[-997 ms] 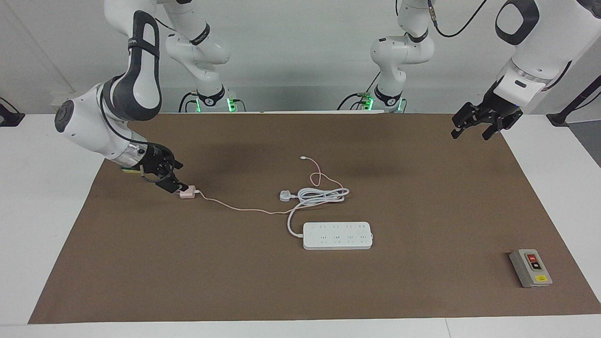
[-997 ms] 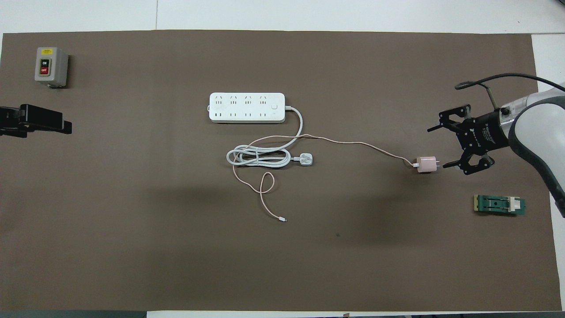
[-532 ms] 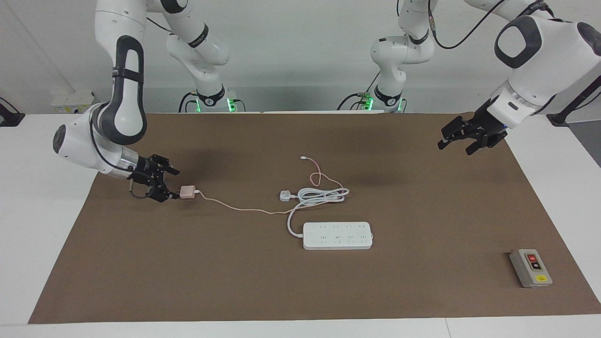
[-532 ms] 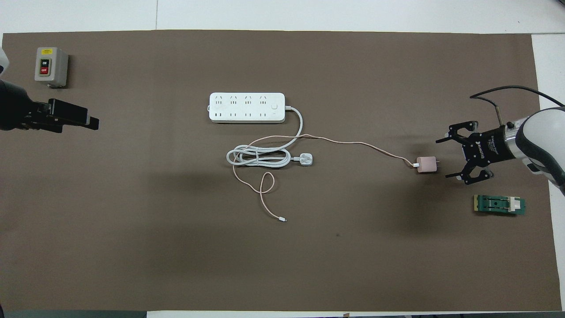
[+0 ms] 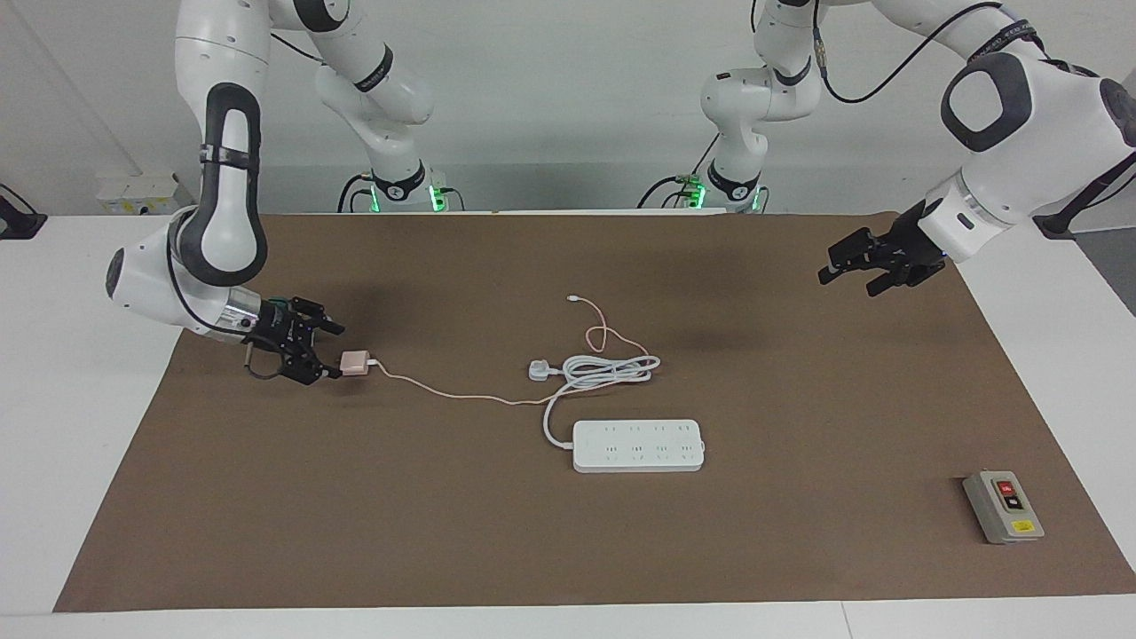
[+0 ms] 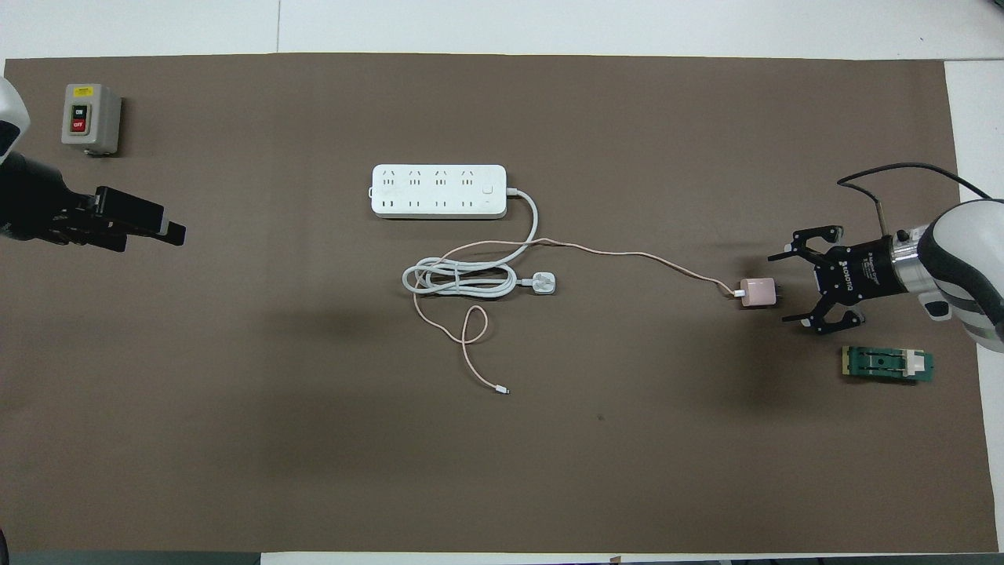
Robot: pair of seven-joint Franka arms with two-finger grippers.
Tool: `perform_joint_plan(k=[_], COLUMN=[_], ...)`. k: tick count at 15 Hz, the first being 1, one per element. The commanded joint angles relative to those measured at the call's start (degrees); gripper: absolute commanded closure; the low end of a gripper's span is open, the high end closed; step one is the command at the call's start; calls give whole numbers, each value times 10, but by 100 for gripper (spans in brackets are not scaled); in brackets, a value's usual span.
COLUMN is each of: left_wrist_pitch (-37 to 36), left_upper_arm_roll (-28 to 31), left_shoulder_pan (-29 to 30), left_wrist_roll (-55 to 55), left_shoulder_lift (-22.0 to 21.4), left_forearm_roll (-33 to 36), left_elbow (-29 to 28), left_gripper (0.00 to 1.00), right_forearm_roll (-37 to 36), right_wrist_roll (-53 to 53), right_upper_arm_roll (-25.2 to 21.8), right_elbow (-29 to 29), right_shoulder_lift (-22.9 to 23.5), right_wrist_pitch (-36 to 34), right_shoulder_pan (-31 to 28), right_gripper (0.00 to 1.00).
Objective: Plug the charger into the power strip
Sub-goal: 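Reach the right gripper down over the pink charger head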
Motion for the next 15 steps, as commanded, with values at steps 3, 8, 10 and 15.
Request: perform_joint_plan(k=[3, 8, 10, 15], left_wrist_pitch=[-8, -6, -4, 12], left_upper_arm_roll=[-2, -2, -2, -3], left_shoulder_pan=[6, 7, 5, 8], left_wrist_roll=[10, 11, 11, 12], left_shoulder_lift=[2, 0, -2, -1], left_forearm_roll=[-42, -56, -66, -100], left_elbow=[16, 9, 4, -11], left_gripper=[0, 0, 0, 0], right_forearm_roll=[30, 43, 43, 43], right_wrist_roll=[-23, -29, -39, -56], right_upper_arm_roll=[5, 5, 5, 5], right_elbow=[-13, -22, -25, -26], right_shoulder_lift=[15, 19, 19, 26], right_wrist_pitch=[36, 53, 60, 64], right_shoulder_pan=[-1, 12, 13, 12], right_gripper=[0, 0, 0, 27])
